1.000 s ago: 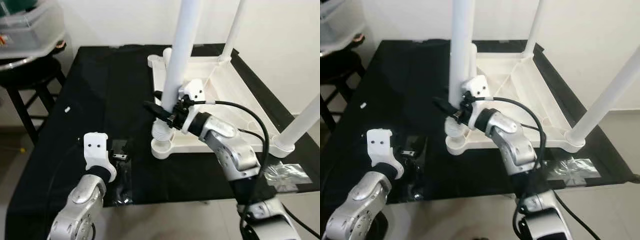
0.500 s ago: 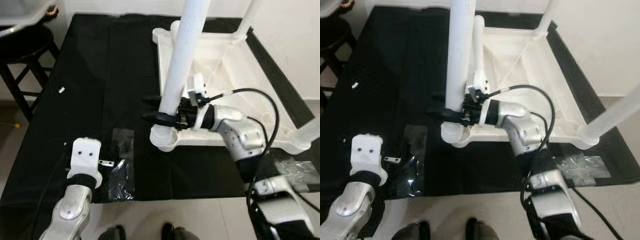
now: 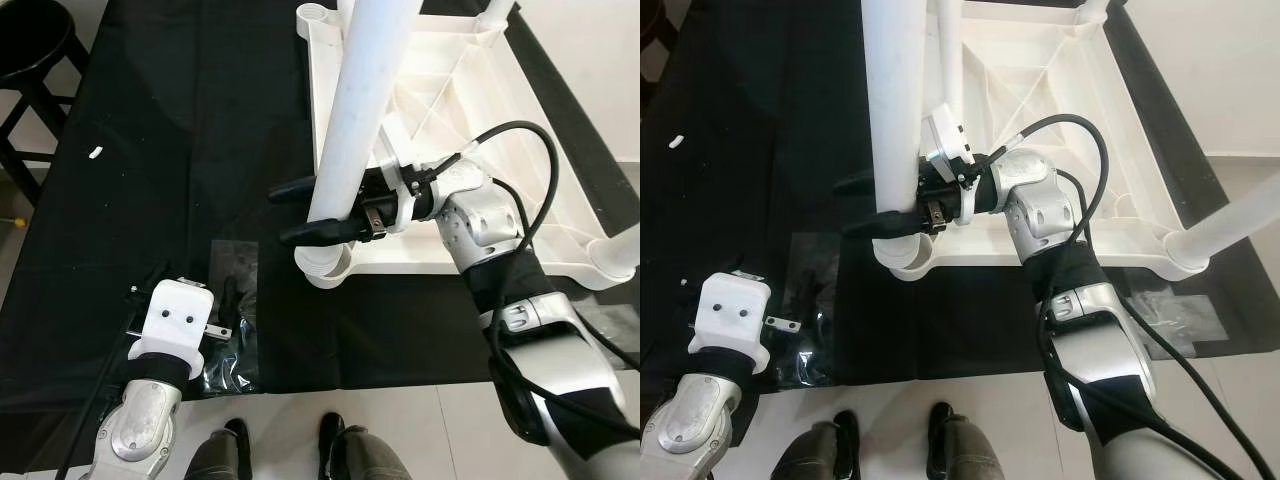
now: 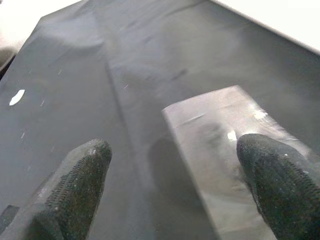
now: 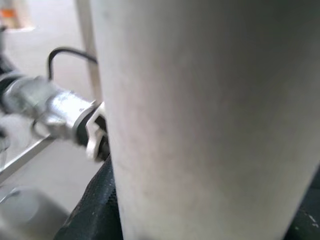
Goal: Building children table
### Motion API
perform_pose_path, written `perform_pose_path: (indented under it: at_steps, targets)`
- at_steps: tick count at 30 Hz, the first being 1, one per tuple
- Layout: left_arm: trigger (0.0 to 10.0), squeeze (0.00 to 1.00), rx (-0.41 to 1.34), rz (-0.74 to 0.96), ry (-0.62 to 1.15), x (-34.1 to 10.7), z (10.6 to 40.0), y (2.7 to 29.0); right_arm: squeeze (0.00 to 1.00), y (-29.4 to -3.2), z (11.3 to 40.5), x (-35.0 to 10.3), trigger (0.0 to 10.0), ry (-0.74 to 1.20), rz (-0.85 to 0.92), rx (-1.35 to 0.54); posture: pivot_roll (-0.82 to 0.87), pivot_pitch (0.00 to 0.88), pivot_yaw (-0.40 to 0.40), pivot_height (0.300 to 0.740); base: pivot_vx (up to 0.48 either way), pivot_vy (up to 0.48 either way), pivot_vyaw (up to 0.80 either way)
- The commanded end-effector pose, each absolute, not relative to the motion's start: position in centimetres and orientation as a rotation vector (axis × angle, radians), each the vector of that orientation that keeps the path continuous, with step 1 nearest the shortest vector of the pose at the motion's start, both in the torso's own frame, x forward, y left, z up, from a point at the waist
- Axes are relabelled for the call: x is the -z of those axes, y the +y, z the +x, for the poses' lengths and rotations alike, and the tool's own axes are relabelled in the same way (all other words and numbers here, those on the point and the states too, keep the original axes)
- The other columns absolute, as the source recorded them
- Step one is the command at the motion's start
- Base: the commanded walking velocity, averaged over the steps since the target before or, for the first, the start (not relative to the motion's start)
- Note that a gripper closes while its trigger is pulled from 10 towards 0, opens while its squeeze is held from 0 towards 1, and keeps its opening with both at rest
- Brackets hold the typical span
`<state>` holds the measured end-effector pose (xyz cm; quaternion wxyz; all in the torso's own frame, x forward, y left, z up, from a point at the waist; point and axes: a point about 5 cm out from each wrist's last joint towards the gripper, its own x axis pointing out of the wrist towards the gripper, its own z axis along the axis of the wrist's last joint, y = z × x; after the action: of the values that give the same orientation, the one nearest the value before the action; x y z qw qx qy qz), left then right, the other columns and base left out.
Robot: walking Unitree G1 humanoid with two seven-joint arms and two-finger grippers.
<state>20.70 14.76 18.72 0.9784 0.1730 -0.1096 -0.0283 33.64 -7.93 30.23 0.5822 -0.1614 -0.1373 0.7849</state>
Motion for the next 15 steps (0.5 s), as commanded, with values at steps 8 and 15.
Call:
perform_pose_path:
  at_steps: [8,15]
  targets:
    - [10.0,0.0,0.418,0.091,-0.259,-20.6,17.7,12.5,0.0,-8.9,33.7,-30.0,10.0,-0.207,-0.354,-1.881,0.08,0.431,-0.126,0.74,0.0,0.0,0.0]
    - [10.0,0.0,0.572,0.064,-0.28,-21.9,16.6,11.6,0.0,-9.4,34.5,-30.0,10.0,-0.239,-0.325,-1.831,0.1,0.436,-0.134,0.74,0.0,0.0,0.0]
